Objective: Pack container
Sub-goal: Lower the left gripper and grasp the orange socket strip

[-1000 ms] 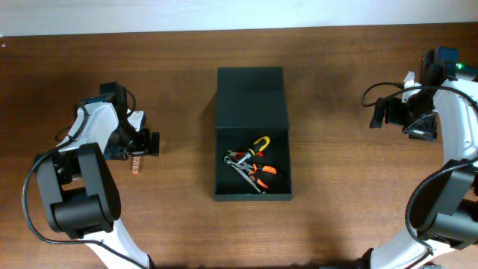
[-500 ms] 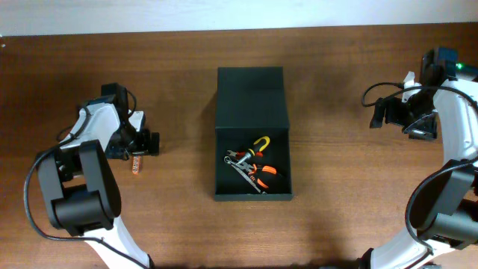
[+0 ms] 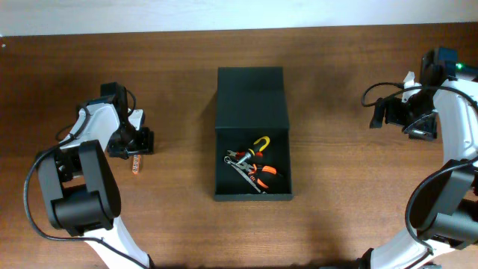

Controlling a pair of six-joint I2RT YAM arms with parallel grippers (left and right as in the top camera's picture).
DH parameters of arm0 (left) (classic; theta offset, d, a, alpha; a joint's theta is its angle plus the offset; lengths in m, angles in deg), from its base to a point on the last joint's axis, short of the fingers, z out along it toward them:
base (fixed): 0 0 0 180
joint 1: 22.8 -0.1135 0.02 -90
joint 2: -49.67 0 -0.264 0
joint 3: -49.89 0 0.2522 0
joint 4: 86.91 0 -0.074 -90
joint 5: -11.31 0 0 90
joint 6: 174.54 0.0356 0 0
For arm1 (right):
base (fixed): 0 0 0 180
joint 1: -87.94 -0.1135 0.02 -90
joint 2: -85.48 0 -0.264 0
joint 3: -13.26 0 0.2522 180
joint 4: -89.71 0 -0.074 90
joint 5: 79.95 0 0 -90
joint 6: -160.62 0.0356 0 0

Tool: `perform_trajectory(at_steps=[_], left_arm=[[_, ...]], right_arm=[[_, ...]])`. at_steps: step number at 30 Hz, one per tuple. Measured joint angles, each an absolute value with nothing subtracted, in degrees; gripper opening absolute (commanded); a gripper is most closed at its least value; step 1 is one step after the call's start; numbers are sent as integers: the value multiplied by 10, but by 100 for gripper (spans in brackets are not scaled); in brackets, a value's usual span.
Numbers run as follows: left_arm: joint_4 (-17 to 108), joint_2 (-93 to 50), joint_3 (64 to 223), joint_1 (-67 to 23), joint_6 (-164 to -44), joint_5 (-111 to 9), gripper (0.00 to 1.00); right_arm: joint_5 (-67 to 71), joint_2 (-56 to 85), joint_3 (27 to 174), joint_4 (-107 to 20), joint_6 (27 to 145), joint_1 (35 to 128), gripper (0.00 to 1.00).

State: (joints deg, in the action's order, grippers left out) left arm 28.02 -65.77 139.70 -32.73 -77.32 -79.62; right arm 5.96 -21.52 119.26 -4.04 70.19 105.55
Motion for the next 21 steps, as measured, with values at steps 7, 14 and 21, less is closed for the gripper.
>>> perform_trajectory(at_steps=[7, 14, 21], left_arm=[[282, -658, 1397, -328, -777, -796, 20], [286, -657, 1397, -328, -775, -795, 5], [289, -657, 1397, -328, -775, -795, 2]], right_arm=[[60, -215, 1193, -40, 701, 1055, 99], [60, -215, 1193, -40, 702, 1055, 99], [60, -215, 1193, -40, 702, 1055, 99]])
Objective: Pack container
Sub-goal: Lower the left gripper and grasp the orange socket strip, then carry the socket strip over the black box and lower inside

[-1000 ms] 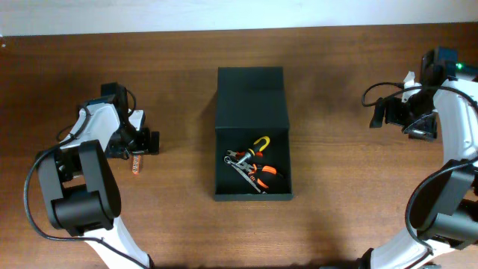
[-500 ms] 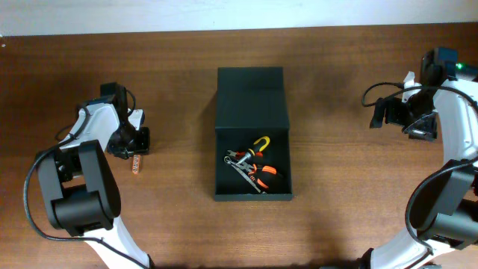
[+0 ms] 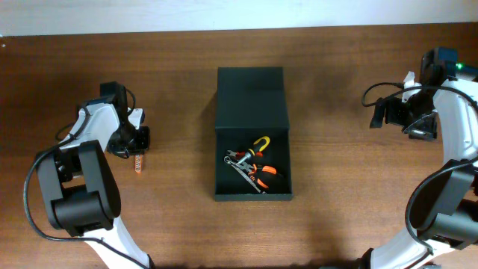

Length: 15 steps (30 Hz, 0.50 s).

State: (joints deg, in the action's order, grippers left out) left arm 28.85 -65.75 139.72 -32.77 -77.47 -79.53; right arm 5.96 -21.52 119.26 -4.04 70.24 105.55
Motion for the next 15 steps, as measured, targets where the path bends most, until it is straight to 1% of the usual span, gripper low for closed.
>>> perform_trajectory(at_steps=[6, 12, 15], left_arm=[[257, -665, 1445, -327, -775, -793, 2], [165, -656, 1616, -299, -759, -789, 2], [131, -640, 1696, -255, -742, -761, 2]], right_arm=[[60, -215, 1193, -40, 702, 1055, 99], [60, -215, 1192, -40, 702, 1055, 99], [60, -215, 1192, -40, 702, 1055, 99]])
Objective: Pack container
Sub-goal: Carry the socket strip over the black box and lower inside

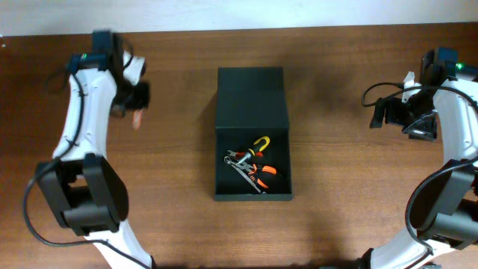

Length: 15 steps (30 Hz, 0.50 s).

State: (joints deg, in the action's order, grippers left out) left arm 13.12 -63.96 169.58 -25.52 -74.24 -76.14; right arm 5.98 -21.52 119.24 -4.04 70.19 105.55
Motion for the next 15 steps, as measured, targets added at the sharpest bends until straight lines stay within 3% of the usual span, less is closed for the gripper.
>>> perform_trajectory(at_steps=[15], left_arm=[[73, -586, 1743, 55, -703, -670, 2]], right_arm=[[60, -215, 1192, -40, 702, 1055, 99]])
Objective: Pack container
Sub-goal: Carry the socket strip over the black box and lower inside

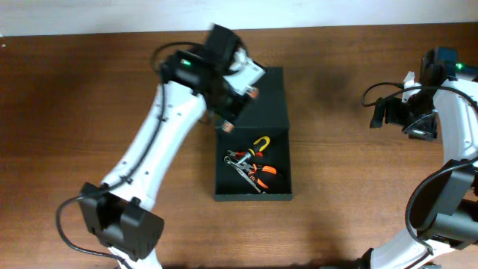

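Observation:
The black container (224, 168) lies open in the middle of the table, its lid (269, 104) folded flat behind it. Inside lie a yellow hook-shaped piece (261, 142), orange-handled pliers (263, 172) and a metal tool (240, 160). My left gripper (247, 95) reaches over the lid's left part, shut on a small orange-brown cylinder (253, 91) that sticks out at its tip. My right gripper (379, 114) hangs at the far right, away from the container; whether it is open or shut does not show.
The left arm (160, 142) stretches diagonally from the front left to the container. The right arm (455, 127) and its cables stand along the right edge. A pale wall strip (112, 15) borders the back of the wooden table.
My left gripper, holding the orange-brown cylinder, was up near the table's back left; now it is over the left part of the container's lid. The right arm has not moved.
The orange-brown cylinder lay on the table at the left, with my left gripper just behind it. Then the gripper was down on it. Then the cylinder hung in the gripper near the back left, and now it is held over the container's lid.

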Controlling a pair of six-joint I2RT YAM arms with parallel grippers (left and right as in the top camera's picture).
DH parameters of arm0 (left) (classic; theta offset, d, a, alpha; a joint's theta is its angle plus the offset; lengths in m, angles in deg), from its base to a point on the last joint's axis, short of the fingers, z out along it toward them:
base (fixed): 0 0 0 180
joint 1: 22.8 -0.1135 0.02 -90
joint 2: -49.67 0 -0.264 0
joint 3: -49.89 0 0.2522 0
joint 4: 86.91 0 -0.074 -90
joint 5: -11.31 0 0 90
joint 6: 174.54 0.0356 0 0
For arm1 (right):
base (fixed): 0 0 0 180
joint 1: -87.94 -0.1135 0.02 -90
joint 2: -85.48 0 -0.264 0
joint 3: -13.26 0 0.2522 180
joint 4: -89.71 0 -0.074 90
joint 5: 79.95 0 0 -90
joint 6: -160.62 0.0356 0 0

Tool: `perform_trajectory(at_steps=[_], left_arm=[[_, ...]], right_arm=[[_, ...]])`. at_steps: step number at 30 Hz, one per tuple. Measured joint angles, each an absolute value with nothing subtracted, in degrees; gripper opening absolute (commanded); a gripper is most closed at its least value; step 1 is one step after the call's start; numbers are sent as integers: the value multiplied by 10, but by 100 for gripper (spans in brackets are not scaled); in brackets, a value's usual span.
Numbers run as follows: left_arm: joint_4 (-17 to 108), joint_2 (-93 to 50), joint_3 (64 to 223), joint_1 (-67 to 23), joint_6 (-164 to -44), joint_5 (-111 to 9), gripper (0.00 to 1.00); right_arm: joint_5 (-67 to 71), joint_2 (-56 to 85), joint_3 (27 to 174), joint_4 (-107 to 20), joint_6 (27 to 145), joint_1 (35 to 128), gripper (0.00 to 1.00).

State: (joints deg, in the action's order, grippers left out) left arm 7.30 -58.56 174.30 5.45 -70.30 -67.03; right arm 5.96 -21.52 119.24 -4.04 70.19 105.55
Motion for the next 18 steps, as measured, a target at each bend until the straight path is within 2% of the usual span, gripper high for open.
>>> perform_trajectory(at_steps=[6, 18], left_arm=[[81, -586, 1686, 107, -686, -668, 2], [146, -586, 1541, 108, -678, -668, 3]], right_arm=[[60, -215, 1192, -40, 702, 1055, 99], [60, -215, 1192, -40, 702, 1055, 99]])
